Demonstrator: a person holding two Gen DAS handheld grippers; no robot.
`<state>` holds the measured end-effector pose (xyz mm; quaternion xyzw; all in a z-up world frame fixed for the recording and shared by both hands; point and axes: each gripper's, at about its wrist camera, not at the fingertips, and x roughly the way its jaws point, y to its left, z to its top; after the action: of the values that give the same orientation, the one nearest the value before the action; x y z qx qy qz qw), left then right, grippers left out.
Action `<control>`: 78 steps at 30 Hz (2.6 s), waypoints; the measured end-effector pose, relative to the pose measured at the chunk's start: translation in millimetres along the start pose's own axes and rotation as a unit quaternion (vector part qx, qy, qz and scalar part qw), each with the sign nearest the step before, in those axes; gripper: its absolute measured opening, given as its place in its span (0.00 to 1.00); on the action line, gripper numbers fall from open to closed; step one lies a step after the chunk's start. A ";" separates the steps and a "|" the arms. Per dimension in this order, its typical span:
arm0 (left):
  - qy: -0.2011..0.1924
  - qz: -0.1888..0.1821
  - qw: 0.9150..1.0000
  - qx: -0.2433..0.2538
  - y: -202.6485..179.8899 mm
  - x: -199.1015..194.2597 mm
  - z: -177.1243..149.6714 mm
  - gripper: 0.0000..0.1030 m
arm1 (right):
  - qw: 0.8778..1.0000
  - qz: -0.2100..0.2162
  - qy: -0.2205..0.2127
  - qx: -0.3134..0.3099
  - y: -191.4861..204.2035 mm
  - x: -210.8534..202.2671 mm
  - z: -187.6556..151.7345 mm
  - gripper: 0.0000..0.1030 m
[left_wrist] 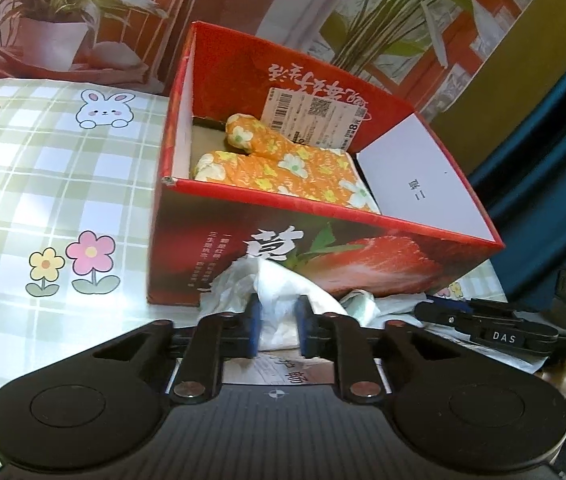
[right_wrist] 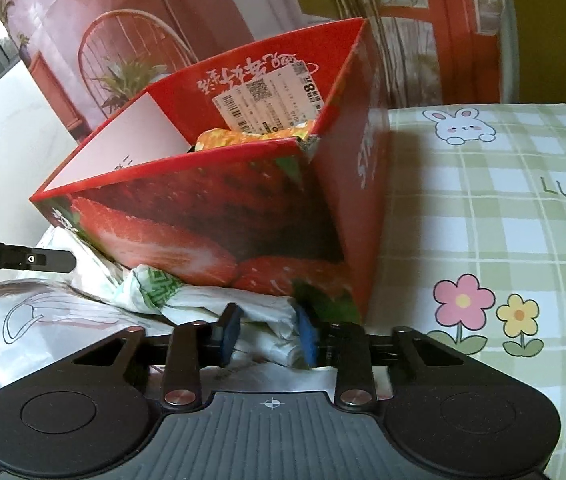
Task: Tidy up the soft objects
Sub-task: 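Grasp the white tissue bundle beside the box with the left tool, then carry the white bundle into the red box and release it, then lower the left tool and grasp the clear plastic bag with black item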
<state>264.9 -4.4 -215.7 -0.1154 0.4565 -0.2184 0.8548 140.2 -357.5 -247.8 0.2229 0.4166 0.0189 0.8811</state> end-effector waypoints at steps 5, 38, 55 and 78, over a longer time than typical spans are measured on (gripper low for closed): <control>-0.024 -0.004 1.000 0.002 -4.8 -10.5 -1.8 0.12 | 1.000 0.003 -0.021 0.009 -0.3 -11.5 -2.9 0.15; -0.119 0.016 0.990 0.067 -32.7 -51.7 68.9 0.11 | 0.982 -0.025 -0.159 -0.098 64.8 -77.8 81.4 0.05; -0.063 0.028 0.996 0.061 -14.6 -20.8 56.8 0.13 | 0.988 -0.052 -0.116 -0.087 53.8 -37.5 65.4 0.05; -0.131 0.023 0.990 0.055 -24.3 -106.3 -18.3 0.52 | 0.982 -0.045 -0.155 -0.100 83.8 -95.5 12.5 0.35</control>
<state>191.3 25.3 -138.6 -0.0854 0.3304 -0.2063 0.9170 100.0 -307.7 -137.4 0.1147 0.2805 -0.0139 0.9529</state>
